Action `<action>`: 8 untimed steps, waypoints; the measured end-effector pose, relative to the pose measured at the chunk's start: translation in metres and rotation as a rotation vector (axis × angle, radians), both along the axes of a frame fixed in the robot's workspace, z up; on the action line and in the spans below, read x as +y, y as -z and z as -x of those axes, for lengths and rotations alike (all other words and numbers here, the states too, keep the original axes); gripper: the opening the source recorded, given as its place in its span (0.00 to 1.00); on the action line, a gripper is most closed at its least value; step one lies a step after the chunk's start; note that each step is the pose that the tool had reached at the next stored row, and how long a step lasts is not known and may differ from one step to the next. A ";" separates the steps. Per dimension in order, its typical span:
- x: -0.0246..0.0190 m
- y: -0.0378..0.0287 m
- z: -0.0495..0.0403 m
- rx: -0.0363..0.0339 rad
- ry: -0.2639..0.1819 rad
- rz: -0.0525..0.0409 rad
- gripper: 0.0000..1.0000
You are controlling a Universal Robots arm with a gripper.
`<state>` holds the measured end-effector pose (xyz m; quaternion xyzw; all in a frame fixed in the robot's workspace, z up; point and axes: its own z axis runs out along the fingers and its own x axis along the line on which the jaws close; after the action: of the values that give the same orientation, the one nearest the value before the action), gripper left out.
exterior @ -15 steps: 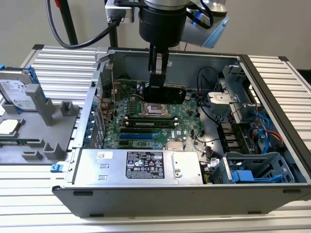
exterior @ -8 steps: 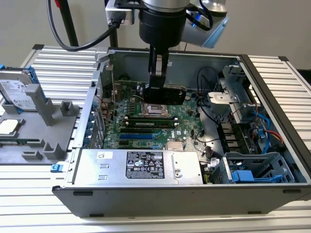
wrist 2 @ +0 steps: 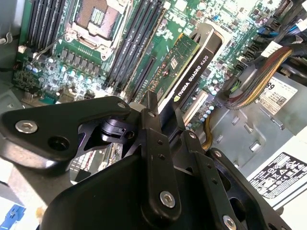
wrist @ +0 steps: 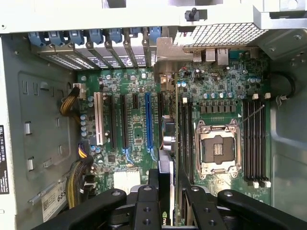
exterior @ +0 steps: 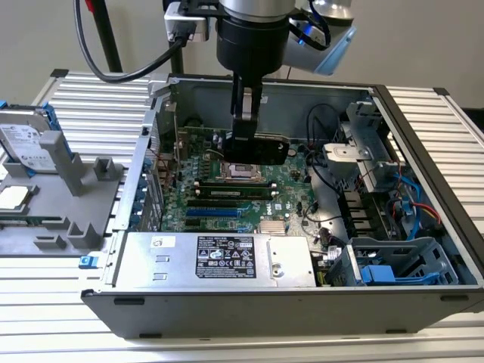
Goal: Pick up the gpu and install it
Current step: 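Insert the gpu into the slot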
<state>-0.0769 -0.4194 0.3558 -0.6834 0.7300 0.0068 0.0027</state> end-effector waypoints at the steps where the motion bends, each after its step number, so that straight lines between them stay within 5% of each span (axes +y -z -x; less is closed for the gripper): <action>1: 0.0000 0.0000 0.0000 0.0000 0.000 0.0000 0.00; 8: 0.0000 0.0010 0.0000 -0.0002 0.000 -0.0003 0.00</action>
<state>-0.0769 -0.4194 0.3548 -0.6834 0.7300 0.0068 0.0029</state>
